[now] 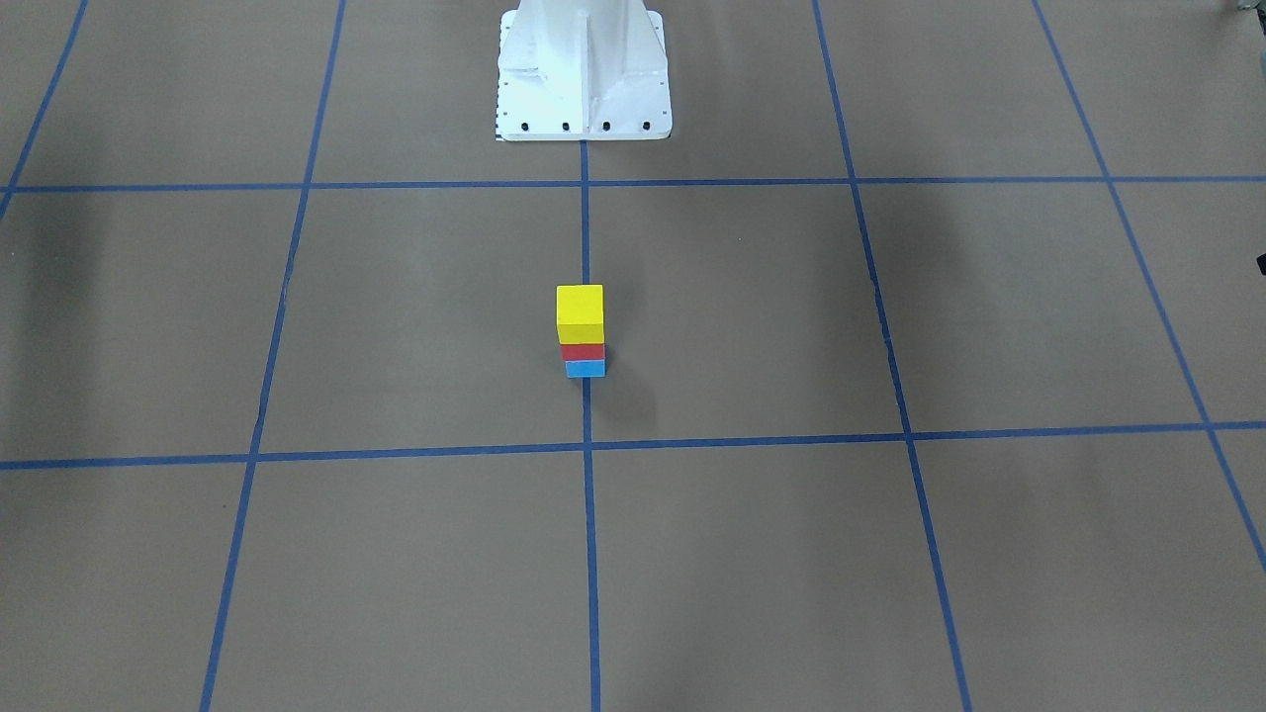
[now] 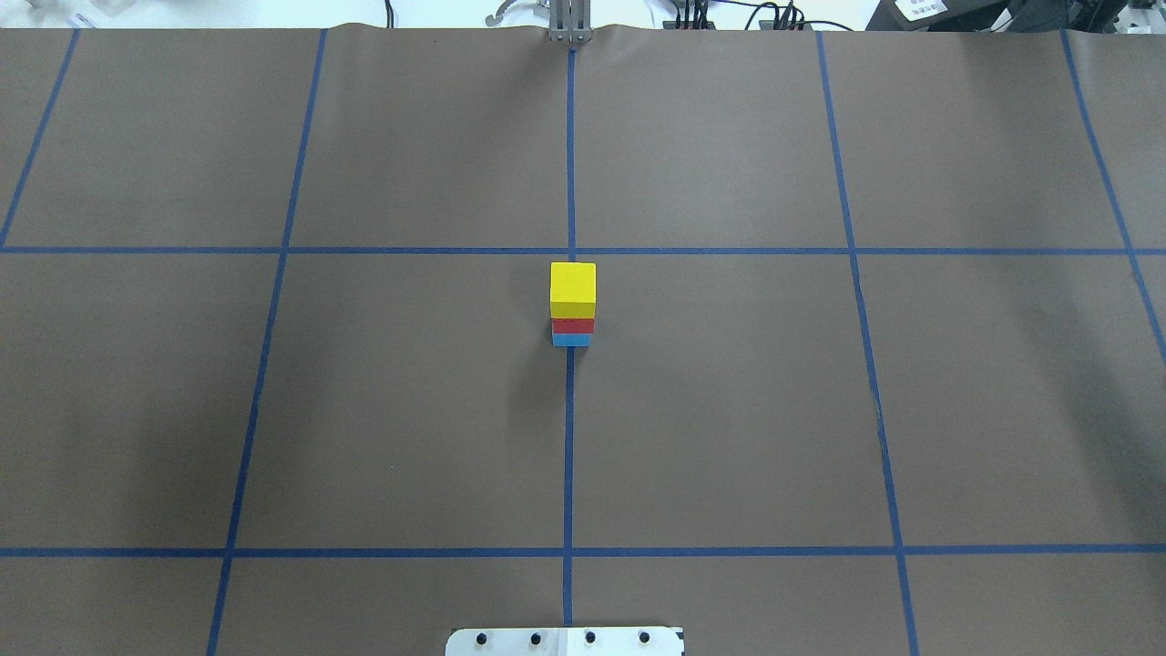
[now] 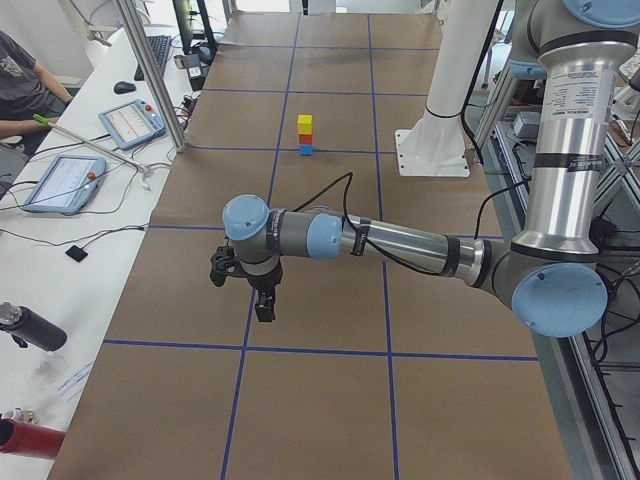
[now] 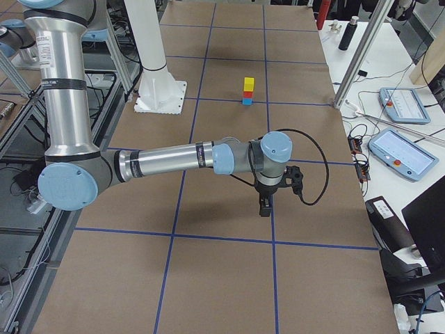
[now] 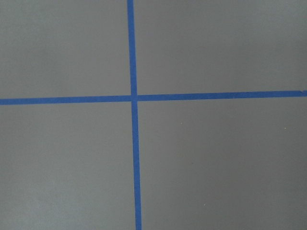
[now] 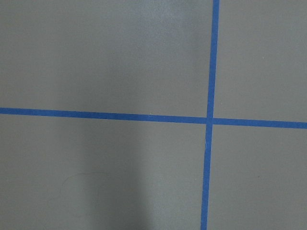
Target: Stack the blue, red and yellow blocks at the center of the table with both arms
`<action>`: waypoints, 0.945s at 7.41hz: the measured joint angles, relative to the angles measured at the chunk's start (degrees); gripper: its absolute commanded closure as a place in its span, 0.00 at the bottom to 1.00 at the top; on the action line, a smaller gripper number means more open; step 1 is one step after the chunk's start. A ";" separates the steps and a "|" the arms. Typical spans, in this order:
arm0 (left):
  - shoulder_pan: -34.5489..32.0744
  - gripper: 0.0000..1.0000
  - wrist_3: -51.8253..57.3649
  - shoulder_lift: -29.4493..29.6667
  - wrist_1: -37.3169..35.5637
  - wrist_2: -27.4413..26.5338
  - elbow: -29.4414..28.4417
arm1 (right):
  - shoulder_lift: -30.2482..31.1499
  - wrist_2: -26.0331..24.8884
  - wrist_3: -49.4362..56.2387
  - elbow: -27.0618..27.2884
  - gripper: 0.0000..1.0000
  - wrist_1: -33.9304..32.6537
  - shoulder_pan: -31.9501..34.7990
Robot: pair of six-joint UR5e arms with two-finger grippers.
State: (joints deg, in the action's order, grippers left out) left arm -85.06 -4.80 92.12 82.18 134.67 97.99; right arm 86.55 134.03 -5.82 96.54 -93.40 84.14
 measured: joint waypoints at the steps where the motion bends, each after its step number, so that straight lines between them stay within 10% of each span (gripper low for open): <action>1: -0.24 0.00 -0.13 -0.28 -0.06 0.04 -0.13 | -0.03 0.00 0.07 -0.08 0.00 0.02 0.03; 7: -1.10 0.00 -0.67 -0.48 0.06 0.01 -0.36 | -0.07 0.00 0.11 -0.12 0.00 -0.03 0.05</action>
State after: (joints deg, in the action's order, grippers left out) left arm -86.16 -5.48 91.64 82.23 134.68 97.63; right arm 86.49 134.04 -5.71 96.42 -93.43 84.18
